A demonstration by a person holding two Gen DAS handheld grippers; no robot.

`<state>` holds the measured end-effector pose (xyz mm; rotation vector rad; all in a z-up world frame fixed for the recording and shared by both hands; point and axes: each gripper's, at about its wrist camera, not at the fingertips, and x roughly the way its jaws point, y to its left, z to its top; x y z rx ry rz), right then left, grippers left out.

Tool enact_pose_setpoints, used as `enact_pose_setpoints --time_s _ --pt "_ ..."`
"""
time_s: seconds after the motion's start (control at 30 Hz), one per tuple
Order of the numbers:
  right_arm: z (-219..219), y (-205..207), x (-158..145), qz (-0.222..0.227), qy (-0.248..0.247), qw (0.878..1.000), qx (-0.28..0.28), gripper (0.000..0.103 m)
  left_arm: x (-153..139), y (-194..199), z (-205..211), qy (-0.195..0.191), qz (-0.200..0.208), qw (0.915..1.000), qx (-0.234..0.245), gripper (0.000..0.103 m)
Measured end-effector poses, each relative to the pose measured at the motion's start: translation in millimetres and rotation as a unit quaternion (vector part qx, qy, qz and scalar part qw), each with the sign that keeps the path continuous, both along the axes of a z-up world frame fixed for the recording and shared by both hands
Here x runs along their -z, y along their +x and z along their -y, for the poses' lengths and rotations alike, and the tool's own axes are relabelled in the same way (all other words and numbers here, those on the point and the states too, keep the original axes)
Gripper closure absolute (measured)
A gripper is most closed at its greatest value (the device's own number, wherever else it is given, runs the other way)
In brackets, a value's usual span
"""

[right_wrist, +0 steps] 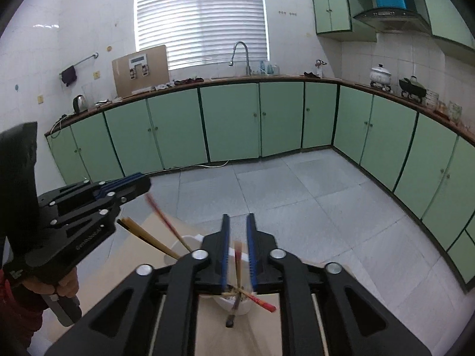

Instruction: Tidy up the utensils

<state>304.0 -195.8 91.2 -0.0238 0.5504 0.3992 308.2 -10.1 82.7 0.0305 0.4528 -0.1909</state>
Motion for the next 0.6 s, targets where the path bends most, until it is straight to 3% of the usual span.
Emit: enact_pose_setpoints --time_s 0.07,0.13,0.47,0.6 --pt "5 -6 0 0.005 0.003 1.000 0.009 0.075 0 -7 -5 0.000 0.008 1.0000 -0.003 0.076" --pt "11 -15 -1 0.013 0.008 1.000 0.014 0.071 -2 -17 -9 -0.002 0.016 0.9999 -0.004 0.068" --pt "38 -86 -13 0.077 0.037 0.994 0.068 0.023 -16 -93 -23 -0.021 0.059 0.9978 -0.022 0.017" --pt "43 -118 -3 0.086 0.040 0.992 0.089 0.009 -10 -123 -20 -0.017 0.060 0.9977 -0.027 0.013"
